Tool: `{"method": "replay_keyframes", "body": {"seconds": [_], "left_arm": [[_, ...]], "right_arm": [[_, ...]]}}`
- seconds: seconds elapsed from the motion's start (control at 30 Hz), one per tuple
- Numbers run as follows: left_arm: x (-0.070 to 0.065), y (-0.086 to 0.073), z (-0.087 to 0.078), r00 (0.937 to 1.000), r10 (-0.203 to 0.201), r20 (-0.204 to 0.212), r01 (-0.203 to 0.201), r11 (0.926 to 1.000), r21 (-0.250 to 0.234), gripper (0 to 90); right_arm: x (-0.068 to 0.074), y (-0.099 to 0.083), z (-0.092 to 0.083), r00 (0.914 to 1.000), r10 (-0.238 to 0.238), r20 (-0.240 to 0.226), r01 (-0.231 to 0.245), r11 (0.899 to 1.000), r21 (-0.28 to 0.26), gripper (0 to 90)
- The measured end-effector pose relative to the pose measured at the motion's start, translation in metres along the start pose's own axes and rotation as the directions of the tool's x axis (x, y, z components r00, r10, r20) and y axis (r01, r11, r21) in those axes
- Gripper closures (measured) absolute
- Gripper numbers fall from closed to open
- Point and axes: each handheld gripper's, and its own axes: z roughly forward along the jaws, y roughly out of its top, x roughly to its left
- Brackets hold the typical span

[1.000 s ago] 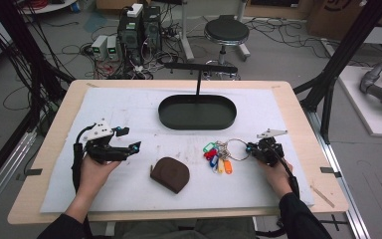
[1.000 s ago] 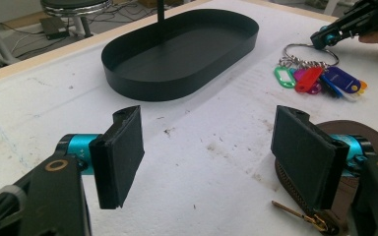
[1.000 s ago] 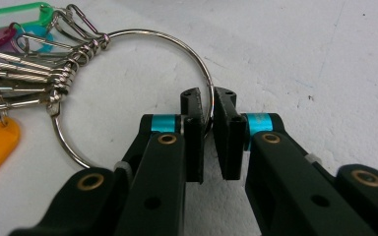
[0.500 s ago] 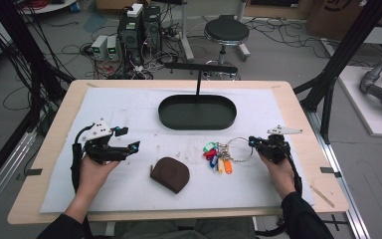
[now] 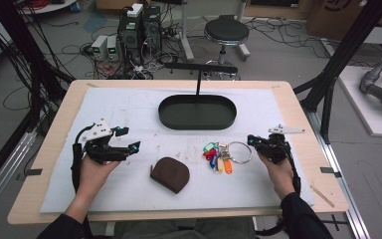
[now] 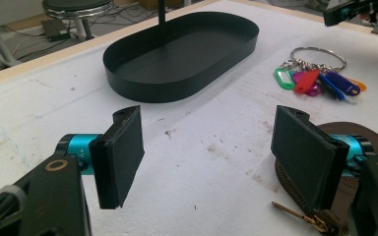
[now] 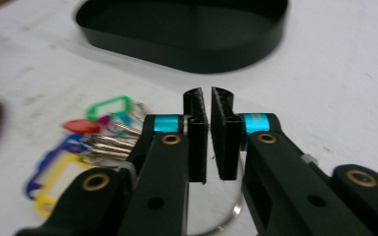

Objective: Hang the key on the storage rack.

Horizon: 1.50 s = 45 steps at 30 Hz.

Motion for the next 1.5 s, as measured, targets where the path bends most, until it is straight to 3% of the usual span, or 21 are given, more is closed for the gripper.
{"method": "replay_keyframes", "body": {"seconds": [0.2,0.33,0.43,0.5,0.6,0.63,0.8,0.87,0.9,0.97,1.0,1.13,1.27,1.33,1.5], "left_arm": [[0.000,0.000,0.000,1.0000,-0.001,0.001,0.001,1.0000,0.001,28.2],[0.000,-0.001,-0.001,1.0000,-0.005,-0.001,0.005,1.0000,0.000,28.2],[0.000,-0.001,-0.001,1.0000,-0.003,-0.001,0.003,1.0000,0.002,28.2],[0.000,-0.002,-0.002,1.0000,-0.003,-0.003,0.003,1.0000,0.001,28.2],[0.000,-0.002,-0.002,1.0000,-0.005,-0.003,0.005,1.0000,0.001,28.2],[0.000,-0.002,-0.003,1.0000,-0.005,-0.006,0.005,1.0000,0.000,28.2],[0.000,-0.002,-0.003,1.0000,-0.004,-0.005,0.004,1.0000,-0.002,28.2],[0.001,-0.002,-0.004,0.9999,-0.006,-0.009,0.006,1.0000,-0.005,28.2],[0.001,-0.002,-0.004,0.9999,-0.006,-0.009,0.006,1.0000,-0.005,28.2],[0.001,-0.002,-0.004,0.9999,-0.008,-0.010,0.008,0.9999,-0.006,28.2],[0.001,-0.002,-0.004,0.9999,-0.008,-0.008,0.008,0.9999,-0.006,28.2],[0.001,-0.002,-0.003,0.9999,-0.006,-0.009,0.006,1.0000,-0.006,28.2],[0.000,-0.001,-0.003,1.0000,-0.003,-0.007,0.003,1.0000,-0.008,28.2],[0.000,0.000,-0.003,1.0000,-0.002,-0.006,0.002,1.0000,-0.010,28.2],[0.000,0.000,-0.003,1.0000,-0.001,-0.004,0.001,0.9999,-0.013,28.2]], "right_arm": [[-0.004,-0.006,0.009,0.9971,-0.028,0.070,0.022,0.996,0.088,82.3],[-0.001,-0.011,0.020,0.9910,-0.086,0.103,0.066,0.981,0.182,80.8],[0.001,-0.013,0.024,0.9872,-0.113,0.113,0.087,0.973,0.212,79.6],[0.004,-0.013,0.024,0.9823,-0.138,0.127,0.108,0.970,0.218,79.8],[0.003,-0.013,0.025,0.9826,-0.138,0.125,0.109,0.970,0.217,83.5],[0.003,-0.013,0.025,0.9847,-0.126,0.121,0.097,0.971,0.218,87.7],[0.001,-0.013,0.024,0.9894,-0.095,0.110,0.070,0.975,0.210,88.2],[-0.004,-0.012,0.021,0.9952,-0.050,0.084,0.035,0.984,0.174,88.2],[-0.004,-0.012,0.021,0.9952,-0.050,0.084,0.035,0.984,0.174,88.2],[-0.006,-0.010,0.015,0.9984,-0.019,0.053,0.013,0.993,0.120,88.2],[-0.007,-0.008,0.010,0.9999,0.011,0.012,-0.011,0.998,0.063,88.2],[-0.005,-0.005,0.000,0.9948,0.057,-0.084,-0.060,0.998,-0.025,88.2],[0.000,-0.003,-0.003,0.9902,0.056,-0.128,-0.064,0.997,-0.053,88.0],[0.005,-0.002,-0.004,0.9802,0.069,-0.186,-0.083,0.994,-0.066,87.8],[0.011,-0.002,-0.003,0.9745,0.073,-0.212,-0.083,0.996,-0.037,87.4]]}}
